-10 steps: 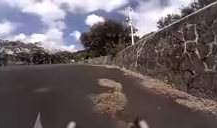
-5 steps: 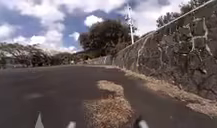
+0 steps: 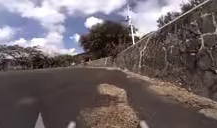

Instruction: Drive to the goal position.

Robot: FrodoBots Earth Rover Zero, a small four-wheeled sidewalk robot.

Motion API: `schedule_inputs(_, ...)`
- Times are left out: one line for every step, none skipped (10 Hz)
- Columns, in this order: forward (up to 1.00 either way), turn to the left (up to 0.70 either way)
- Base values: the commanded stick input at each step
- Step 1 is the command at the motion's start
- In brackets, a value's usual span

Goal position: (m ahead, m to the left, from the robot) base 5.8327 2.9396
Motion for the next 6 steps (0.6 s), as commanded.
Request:
schedule_inputs(0.5,0.0)
schedule_inputs(0.5,0.25)
schedule_inputs(0.5,0.25)
schedule_inputs(0.5,0.25)
schedule_inputs(0.5,0.0)
schedule_inputs(0.5,0.0)
